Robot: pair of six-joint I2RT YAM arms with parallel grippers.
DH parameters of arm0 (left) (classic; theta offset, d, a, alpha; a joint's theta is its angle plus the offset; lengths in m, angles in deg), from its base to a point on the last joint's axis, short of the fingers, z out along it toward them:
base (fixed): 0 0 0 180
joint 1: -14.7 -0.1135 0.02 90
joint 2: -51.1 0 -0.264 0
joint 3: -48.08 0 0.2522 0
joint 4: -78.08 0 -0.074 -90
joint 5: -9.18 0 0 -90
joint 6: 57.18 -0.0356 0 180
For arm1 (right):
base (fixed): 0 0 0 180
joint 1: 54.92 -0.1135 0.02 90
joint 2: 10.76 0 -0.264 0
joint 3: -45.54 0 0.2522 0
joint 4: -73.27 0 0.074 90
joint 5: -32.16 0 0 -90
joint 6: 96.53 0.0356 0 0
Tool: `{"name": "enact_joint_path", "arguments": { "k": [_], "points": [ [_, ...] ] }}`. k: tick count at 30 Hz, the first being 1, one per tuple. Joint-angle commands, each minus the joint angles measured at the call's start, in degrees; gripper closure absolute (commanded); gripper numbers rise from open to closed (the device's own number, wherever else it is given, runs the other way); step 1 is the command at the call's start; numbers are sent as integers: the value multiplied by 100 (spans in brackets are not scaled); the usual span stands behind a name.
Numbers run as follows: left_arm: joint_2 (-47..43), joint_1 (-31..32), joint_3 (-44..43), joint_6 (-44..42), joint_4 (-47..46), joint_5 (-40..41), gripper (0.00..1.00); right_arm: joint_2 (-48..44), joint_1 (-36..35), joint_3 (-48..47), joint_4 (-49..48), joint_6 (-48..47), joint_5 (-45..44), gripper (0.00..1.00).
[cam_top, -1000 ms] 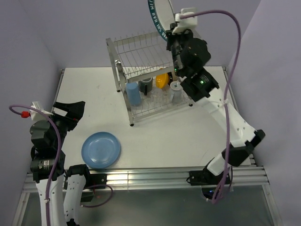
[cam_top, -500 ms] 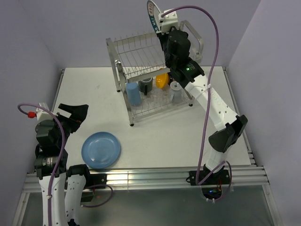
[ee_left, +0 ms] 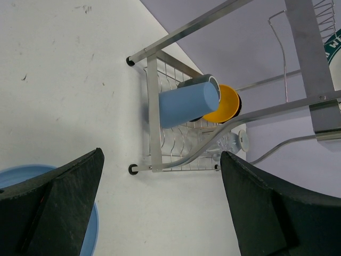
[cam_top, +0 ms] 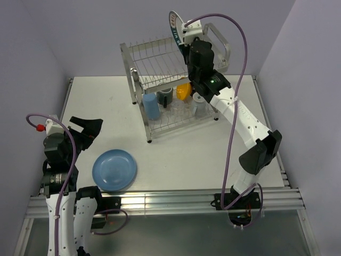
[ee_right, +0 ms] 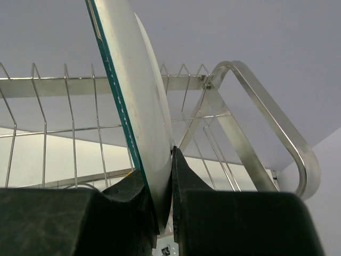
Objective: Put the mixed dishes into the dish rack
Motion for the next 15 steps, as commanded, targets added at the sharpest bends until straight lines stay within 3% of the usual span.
{"name": "enact_joint_path", "arguments": {
  "k": [1, 15],
  "points": [
    [46, 6, 48, -145, -266, -119, 3, -350, -1, 199, -206, 258, -4, 100],
    [257, 6, 75, -102, 235, 285, 2, -948, -10, 1053, -293, 838, -294, 100]
  ]
}}
